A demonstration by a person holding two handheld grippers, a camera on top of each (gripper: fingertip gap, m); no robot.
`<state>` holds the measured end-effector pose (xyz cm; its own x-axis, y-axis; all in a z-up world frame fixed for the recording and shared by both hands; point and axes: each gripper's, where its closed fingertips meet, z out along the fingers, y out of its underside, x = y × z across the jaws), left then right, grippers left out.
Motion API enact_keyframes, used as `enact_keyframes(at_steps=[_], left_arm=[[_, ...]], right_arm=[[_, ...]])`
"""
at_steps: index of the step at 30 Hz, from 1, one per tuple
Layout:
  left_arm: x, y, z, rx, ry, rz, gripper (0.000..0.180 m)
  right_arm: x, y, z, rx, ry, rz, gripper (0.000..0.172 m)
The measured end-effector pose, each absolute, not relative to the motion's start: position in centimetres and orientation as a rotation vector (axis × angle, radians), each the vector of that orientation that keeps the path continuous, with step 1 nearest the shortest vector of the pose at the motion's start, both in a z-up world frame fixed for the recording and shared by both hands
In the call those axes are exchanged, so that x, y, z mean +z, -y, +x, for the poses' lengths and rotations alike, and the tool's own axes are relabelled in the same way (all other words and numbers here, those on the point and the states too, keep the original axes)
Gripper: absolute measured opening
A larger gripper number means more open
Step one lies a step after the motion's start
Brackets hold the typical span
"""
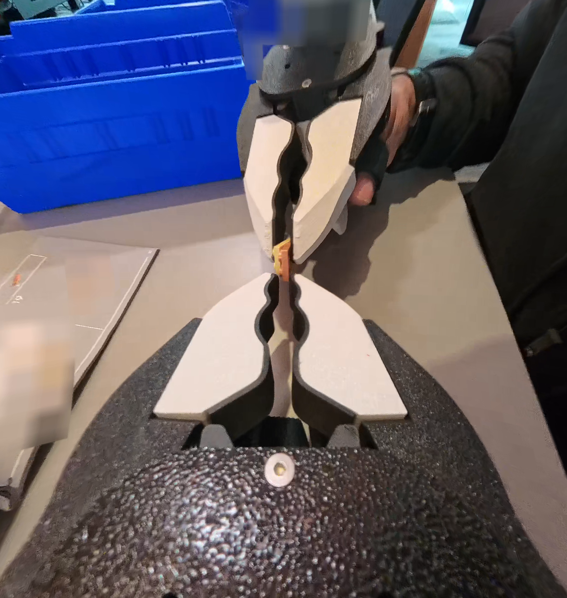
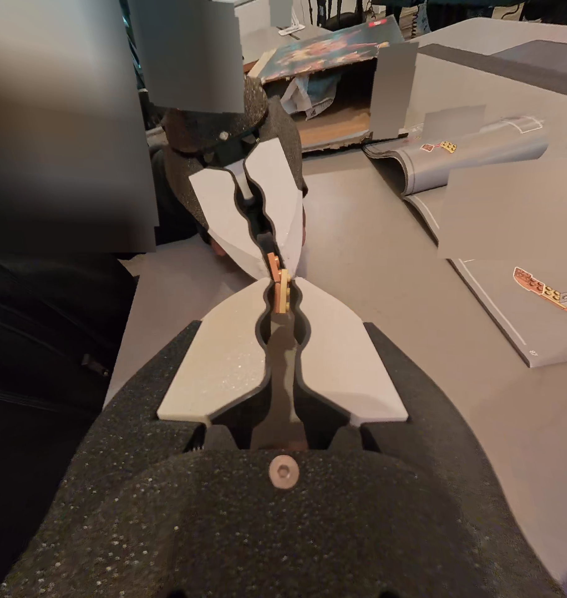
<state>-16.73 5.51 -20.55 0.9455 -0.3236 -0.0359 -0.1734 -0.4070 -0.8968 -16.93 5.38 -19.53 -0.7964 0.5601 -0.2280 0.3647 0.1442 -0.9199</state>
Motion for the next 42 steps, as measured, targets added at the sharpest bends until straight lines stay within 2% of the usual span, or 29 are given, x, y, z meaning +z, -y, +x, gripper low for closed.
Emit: enact_keyframes(at_steps=[9, 24, 27, 33, 42], left_arm=[[-22.0, -4.9, -16.8, -0.101, -0.430, -2.126, 0.003], [-23.5, -4.5, -16.6, -0.287, -0.324, -2.216, 0.002], [-23.6, -4.6, -16.5, -0.289, -0.328, -2.209, 0.004], [-23.1, -4.9, -16.6, -0.290, -0.308, -2.162, 0.021], [-22.4, -5.1, -16.1, -0.240, -0.397, -2.082, 0.017]], right_arm=[[-21.0, -5.1, -16.7, 1.500, 2.321, -0.791, 0.009], [-22.3, -5.0, -16.8, 1.269, 2.341, -0.661, 0.008], [-22.3, -5.1, -16.8, 1.261, 2.340, -0.659, 0.008], [-21.5, -4.7, -16.5, 1.343, 2.319, -0.659, 0.008], [-20.9, -4.7, -16.1, 1.367, 2.296, -0.608, 0.008]])
